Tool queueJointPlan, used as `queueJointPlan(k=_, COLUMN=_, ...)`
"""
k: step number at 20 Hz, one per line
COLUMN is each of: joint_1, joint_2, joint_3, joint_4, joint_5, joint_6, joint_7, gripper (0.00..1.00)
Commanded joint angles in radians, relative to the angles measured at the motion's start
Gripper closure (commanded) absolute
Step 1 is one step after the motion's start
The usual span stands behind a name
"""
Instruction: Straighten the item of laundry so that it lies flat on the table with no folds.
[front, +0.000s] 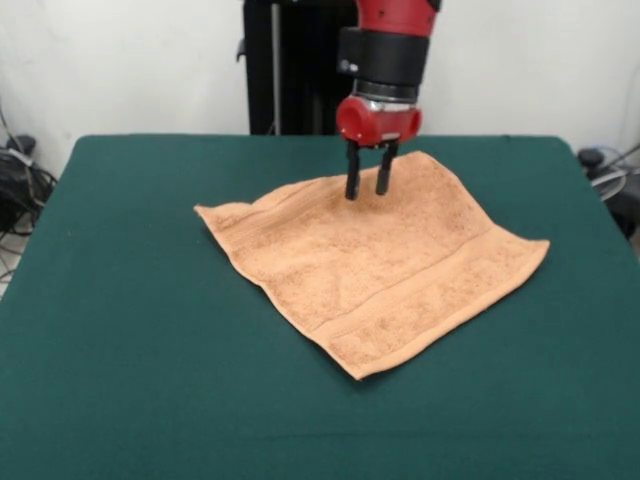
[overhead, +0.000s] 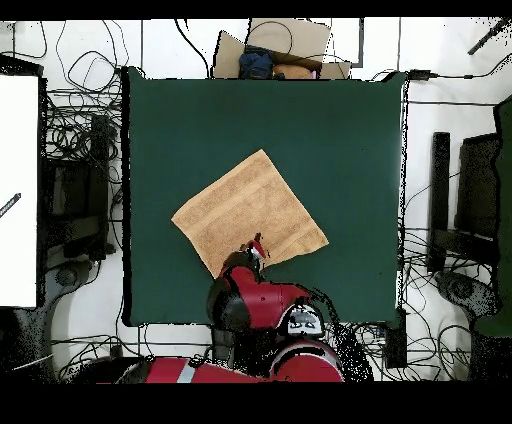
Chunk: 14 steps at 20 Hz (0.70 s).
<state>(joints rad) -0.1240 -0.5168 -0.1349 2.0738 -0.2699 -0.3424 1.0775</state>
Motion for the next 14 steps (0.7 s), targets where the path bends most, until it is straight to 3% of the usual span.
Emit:
queueJointPlan(k=1, joint_1=0.019, joint_2=0.102, joint_3=0.041, joint_4=0.013, joint_5=-0.009, joint_6=-0.069, joint_7=0.248, gripper=0.0)
queueJointPlan(k=10, joint_1=0.091, joint_2=0.234, joint_3=-0.053, joint_4=-0.049, joint_5=0.045, joint_6=-0.257, joint_7=0.226, gripper=0.0)
queueJointPlan(k=14, joint_1=0.091, joint_2=0.247, joint_3=-0.054, joint_4=-0.055, joint_5=0.044, joint_6=-0.264, joint_7=0.226, gripper=0.0)
